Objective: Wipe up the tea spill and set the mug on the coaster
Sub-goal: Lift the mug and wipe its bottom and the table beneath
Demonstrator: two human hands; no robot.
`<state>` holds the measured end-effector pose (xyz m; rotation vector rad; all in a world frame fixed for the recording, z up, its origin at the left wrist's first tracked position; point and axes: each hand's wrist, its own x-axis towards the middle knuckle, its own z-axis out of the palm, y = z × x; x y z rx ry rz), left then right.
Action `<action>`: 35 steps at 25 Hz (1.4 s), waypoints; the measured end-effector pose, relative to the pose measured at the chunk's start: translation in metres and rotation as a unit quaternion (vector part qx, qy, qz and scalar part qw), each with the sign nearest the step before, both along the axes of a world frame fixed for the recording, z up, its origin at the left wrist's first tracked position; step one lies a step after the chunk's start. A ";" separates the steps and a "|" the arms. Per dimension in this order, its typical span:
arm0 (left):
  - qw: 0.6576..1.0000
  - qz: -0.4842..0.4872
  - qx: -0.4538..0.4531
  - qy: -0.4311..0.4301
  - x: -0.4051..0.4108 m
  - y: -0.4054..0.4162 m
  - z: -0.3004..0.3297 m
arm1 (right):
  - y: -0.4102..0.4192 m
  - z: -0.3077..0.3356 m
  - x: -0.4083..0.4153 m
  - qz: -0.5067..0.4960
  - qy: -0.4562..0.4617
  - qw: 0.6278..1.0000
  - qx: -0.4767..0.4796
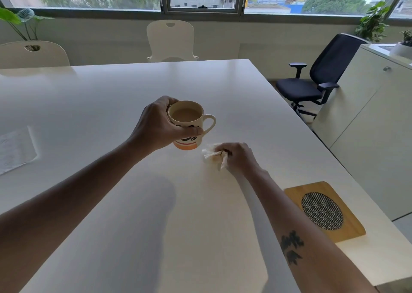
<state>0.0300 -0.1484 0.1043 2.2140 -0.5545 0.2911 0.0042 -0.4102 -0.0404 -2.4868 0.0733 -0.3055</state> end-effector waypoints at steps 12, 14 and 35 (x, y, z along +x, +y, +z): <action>1.000 -0.024 -0.003 0.014 -0.004 -0.021 -0.017 | 0.004 0.021 -0.127 0.309 0.248 0.866 0.305; 0.999 -0.031 -0.003 0.021 -0.007 -0.030 -0.023 | -0.003 0.022 -0.153 0.289 0.261 0.820 0.419; 0.993 -0.080 -0.017 0.083 -0.018 -0.114 -0.098 | -0.041 0.008 -0.315 -0.292 -0.073 0.631 0.715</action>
